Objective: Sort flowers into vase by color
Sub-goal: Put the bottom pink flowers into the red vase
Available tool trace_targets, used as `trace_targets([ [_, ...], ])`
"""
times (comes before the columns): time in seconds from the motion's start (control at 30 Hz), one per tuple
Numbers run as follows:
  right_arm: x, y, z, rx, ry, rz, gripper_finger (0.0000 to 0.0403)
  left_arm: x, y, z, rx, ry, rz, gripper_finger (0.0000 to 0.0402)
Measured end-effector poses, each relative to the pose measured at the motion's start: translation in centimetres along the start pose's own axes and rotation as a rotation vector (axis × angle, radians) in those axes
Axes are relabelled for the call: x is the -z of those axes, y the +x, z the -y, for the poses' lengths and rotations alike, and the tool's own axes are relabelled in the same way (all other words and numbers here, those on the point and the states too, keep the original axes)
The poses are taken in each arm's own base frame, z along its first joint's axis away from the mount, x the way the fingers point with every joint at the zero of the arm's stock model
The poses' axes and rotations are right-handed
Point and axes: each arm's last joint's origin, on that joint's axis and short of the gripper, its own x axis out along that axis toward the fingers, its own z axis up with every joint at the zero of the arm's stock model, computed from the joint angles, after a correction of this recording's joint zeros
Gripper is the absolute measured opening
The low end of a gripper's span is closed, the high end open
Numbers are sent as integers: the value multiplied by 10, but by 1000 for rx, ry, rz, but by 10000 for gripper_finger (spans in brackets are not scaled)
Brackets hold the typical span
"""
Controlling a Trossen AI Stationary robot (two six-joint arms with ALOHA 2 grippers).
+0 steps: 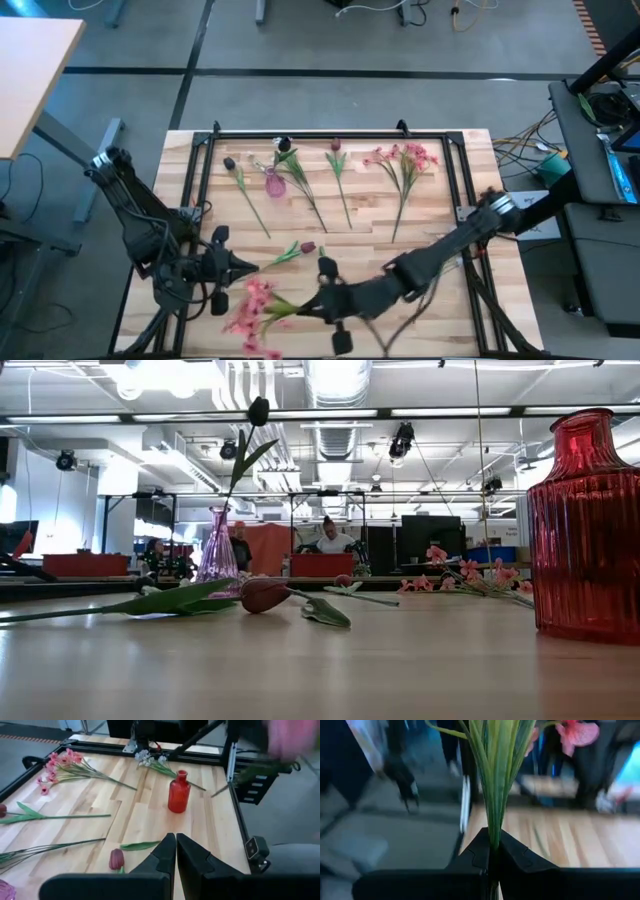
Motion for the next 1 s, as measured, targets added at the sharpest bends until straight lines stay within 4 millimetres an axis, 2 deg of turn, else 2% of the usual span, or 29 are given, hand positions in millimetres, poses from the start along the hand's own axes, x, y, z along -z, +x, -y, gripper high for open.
trace_targets([
  [0.07, 0, -15, 1, -24, -15, 116, 12, 2, 3, 3, -5, 7, -8, 0],
  [0.17, 11, -35, 4, -30, -31, 253, 12, 5, 7, 6, -12, 13, -17, 0],
  [0.33, 38, -69, 16, 91, 1, 356, 13, 15, 17, 20, 104, 12, -129, 0],
  [0.5, 55, -115, 18, 143, 41, 484, 13, 24, 32, 34, 108, 88, -127, 0],
  [0.63, 71, -144, 19, 206, 22, 576, 12, 31, 39, 39, 99, 118, -153, 0],
  [0.77, 77, -166, 24, 274, 24, 599, 12, 35, 44, 41, 101, 121, -176, 0],
  [0.87, 73, -179, 25, 263, 36, 619, 12, 36, 46, 42, 94, 116, -181, 0],
  [1.0, 70, -189, 25, 252, 40, 609, 12, 37, 49, 41, 79, 113, -184, 0],
])
